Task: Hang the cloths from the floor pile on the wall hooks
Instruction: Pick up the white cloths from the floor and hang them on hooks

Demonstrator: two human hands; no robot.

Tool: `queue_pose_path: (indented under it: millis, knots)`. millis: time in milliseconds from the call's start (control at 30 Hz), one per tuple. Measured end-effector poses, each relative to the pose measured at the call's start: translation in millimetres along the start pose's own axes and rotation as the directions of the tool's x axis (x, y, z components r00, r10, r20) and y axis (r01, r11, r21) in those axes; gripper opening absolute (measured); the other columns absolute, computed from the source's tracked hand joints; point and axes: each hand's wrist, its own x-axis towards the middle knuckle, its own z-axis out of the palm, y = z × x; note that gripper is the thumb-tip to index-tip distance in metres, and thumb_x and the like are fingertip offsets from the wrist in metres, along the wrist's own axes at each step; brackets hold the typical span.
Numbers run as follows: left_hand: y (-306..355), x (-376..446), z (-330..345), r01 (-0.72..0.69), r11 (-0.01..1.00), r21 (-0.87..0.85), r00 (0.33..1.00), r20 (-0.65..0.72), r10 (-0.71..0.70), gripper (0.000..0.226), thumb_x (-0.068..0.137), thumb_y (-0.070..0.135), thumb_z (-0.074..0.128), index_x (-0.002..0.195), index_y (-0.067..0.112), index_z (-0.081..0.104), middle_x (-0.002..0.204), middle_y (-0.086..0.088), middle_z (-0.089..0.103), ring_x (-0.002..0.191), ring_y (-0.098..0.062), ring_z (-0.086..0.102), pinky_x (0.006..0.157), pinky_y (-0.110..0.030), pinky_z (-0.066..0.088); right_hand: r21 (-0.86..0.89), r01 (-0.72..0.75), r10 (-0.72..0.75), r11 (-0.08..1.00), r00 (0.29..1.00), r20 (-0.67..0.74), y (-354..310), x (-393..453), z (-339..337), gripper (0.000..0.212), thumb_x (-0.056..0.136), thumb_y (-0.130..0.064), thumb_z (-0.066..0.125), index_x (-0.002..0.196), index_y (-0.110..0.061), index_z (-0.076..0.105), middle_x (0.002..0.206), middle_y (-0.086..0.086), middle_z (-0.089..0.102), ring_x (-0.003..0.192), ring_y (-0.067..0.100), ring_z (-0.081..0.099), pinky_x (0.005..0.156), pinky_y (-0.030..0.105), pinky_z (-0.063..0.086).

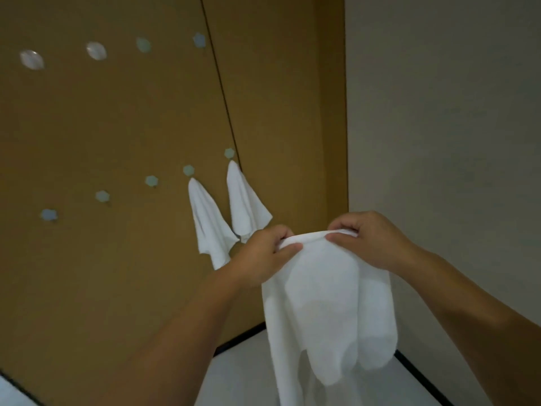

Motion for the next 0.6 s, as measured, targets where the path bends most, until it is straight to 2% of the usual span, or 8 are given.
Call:
queue_pose_path:
  millis: [67,167,267,367,400,500,600]
  knots:
    - [-36,-1,-25,0.026,1.0,0.004,0.999,-0.034,-0.026,0.016,0.091,0.041,0.055,0.079,0.031,0.054,0.075,0.009,0.056,0.069,-0.008,0.052,0.06,-0.024,0.04,0.016,0.022,-0.022,1.0,0.999,0.024,-20,27,33,0.005,0.088,-0.032,0.063,0.084,-0.035,0.066,0.091,-0.012,0.068,0.086,0.008,0.061,0.077,0.029,0.05]
    - [-85,-3,-60,0.046,0.999,-0.024,0.994,-0.099,-0.048,0.018,0.09,0.037,0.058,0.073,0.033,0.053,0.07,0.013,0.054,0.065,-0.003,0.049,0.057,-0.019,0.035,0.042,0.063,-0.065,0.997,0.997,0.035,-46,70,79,0.007,0.089,-0.032,0.061,0.085,-0.038,0.063,0.087,-0.015,0.065,0.083,0.003,0.058,0.068,0.017,0.043]
    - [-136,-5,-90,0.078,0.994,-0.071,0.984,-0.155,-0.088,0.019,0.088,0.032,0.062,0.071,0.031,0.054,0.068,0.013,0.053,0.062,-0.002,0.047,0.057,-0.019,0.036,0.107,0.081,-0.087,0.991,0.995,0.053,-72,110,122,0.01,0.09,-0.029,0.06,0.094,-0.029,0.069,0.086,-0.017,0.062,0.079,-0.005,0.054,0.065,0.006,0.037]
    - [-183,0,-117,0.124,0.988,-0.096,0.971,-0.194,-0.141,0.016,0.088,0.028,0.063,0.073,0.026,0.057,0.068,0.013,0.053,0.062,-0.001,0.046,0.056,-0.013,0.036,0.132,0.122,-0.135,0.984,0.986,0.093,-93,151,162,0.018,0.091,-0.028,0.058,0.101,-0.02,0.072,0.092,-0.011,0.066,0.078,-0.009,0.054,0.067,0.001,0.039]
    - [-194,3,-124,0.141,0.986,-0.086,0.967,-0.204,-0.156,0.015,0.089,0.028,0.063,0.075,0.021,0.059,0.069,0.012,0.054,0.062,-0.002,0.047,0.057,-0.013,0.037,0.142,0.136,-0.151,0.98,0.983,0.102,-97,162,172,0.019,0.091,-0.029,0.058,0.1,-0.021,0.072,0.094,-0.009,0.069,0.08,-0.007,0.056,0.07,0.002,0.04]
    - [-230,17,-145,0.176,0.983,-0.052,0.957,-0.225,-0.183,0.015,0.09,0.027,0.06,0.082,0.013,0.062,0.075,0.006,0.057,0.067,-0.006,0.049,0.059,-0.014,0.037,0.168,0.19,-0.209,0.967,0.972,0.104,-103,204,202,0.018,0.09,-0.03,0.059,0.095,-0.021,0.074,0.092,-0.008,0.072,0.082,0.0,0.061,0.079,0.018,0.047]
    - [-260,35,-164,0.23,0.973,-0.031,0.934,-0.273,-0.229,0.014,0.091,0.028,0.058,0.085,0.017,0.063,0.083,0.003,0.062,0.076,-0.01,0.055,0.066,-0.02,0.041,0.183,0.24,-0.262,0.953,0.959,0.109,-106,250,228,0.02,0.09,-0.031,0.06,0.099,-0.018,0.074,0.093,-0.006,0.072,0.083,0.003,0.062,0.08,0.018,0.047]
